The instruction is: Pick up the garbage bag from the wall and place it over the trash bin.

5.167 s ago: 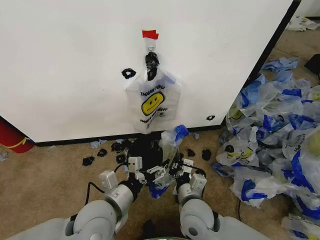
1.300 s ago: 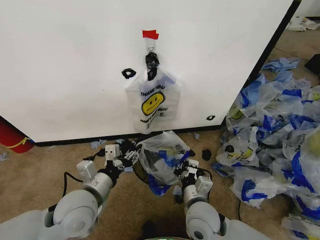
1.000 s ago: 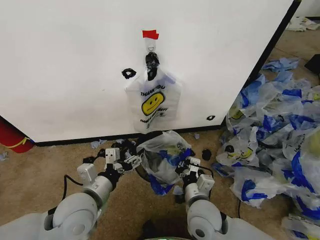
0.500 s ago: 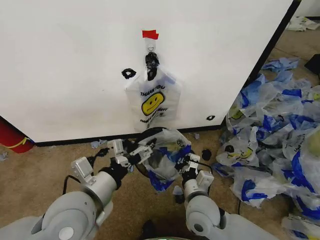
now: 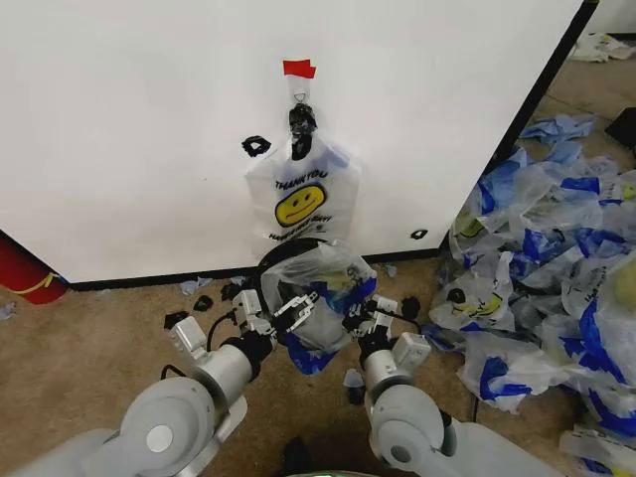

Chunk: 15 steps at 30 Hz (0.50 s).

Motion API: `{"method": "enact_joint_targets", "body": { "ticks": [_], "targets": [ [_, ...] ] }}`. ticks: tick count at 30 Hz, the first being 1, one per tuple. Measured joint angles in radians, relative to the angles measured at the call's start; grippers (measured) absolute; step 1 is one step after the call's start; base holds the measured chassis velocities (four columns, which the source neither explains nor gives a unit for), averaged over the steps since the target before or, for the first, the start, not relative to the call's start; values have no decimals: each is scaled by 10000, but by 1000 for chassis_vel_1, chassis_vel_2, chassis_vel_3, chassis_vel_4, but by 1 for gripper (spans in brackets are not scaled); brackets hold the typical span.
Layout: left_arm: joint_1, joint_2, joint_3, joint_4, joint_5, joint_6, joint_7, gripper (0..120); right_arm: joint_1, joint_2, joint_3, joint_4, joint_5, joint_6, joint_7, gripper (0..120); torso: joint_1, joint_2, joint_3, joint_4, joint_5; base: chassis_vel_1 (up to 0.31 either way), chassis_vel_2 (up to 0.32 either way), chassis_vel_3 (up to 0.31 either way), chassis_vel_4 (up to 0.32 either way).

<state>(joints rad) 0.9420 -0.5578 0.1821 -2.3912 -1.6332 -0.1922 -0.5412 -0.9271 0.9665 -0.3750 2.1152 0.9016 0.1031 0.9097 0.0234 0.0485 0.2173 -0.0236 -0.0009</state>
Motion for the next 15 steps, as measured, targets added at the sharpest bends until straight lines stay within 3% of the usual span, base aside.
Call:
{"method": "enact_joint_targets", "body": {
  "ticks": [4,9,10,13,15],
  "targets": [
    [95,328,23,7,1325,259,133,86,9,1,13,-106,-29,4,-43,0,0,0,0,-1,-2,0,0,0,0],
    [416,1049,146,-96,3969,798,1001,87,71,17,13,-246,-67,5,-56,0,0,0,0,1,-1,0,0,0,0],
    [416,1049,146,-96,3969,798,1001,87,71,17,13,-246,-67,5,-56,0,0,0,0,1,-1,0,0,0,0],
    [472,1377,163,179,6036,884,1948,88,68,-22,16,-255,-80,5,-55,0,0,0,0,0,-1,0,0,0,0],
    [415,1518,-16,701,7807,718,3190,90,48,-33,26,-247,-92,5,-54,0,0,0,0,0,-2,0,0,0,0]
  ]
}}
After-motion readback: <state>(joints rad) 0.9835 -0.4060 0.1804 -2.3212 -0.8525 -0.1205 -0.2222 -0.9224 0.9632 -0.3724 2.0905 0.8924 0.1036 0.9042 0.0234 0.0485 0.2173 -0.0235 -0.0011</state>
